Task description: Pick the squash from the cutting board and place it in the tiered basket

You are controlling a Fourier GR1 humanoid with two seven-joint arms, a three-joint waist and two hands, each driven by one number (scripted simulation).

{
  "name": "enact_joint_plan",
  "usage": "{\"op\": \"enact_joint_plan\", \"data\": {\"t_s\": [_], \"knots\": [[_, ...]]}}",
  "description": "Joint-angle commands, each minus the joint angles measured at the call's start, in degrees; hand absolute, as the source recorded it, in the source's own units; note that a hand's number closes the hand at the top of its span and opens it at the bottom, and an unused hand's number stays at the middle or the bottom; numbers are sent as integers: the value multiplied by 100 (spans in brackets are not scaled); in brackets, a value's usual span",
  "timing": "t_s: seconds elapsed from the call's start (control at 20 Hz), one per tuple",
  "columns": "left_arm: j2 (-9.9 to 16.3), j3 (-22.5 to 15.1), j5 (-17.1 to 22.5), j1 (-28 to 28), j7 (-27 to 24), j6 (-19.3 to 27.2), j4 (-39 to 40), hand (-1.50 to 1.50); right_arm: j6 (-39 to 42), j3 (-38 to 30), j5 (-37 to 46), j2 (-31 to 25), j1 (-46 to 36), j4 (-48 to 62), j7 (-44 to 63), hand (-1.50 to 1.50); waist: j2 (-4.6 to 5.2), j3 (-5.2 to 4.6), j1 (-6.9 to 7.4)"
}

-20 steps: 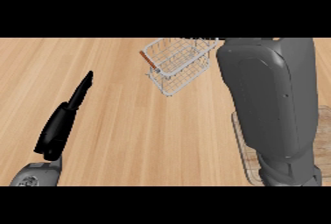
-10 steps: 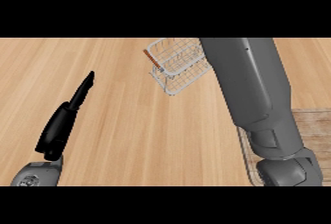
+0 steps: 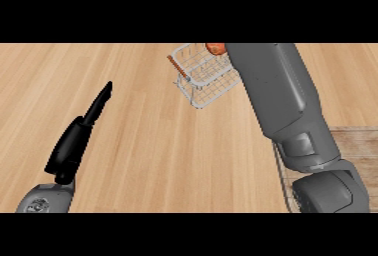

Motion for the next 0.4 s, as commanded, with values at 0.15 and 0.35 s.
{"op": "enact_joint_plan", "data": {"t_s": [0.15, 0.35], "knots": [[-8, 21, -49, 261, 87, 54, -138, 0, -1871, -121, 617, -217, -277, 293, 130, -150, -105, -7, -207], [38, 179, -68, 349, -61, 150, -31, 0, -2058, -283, 897, -679, 54, 100, 489, -150, -165, -4, -440]]}}
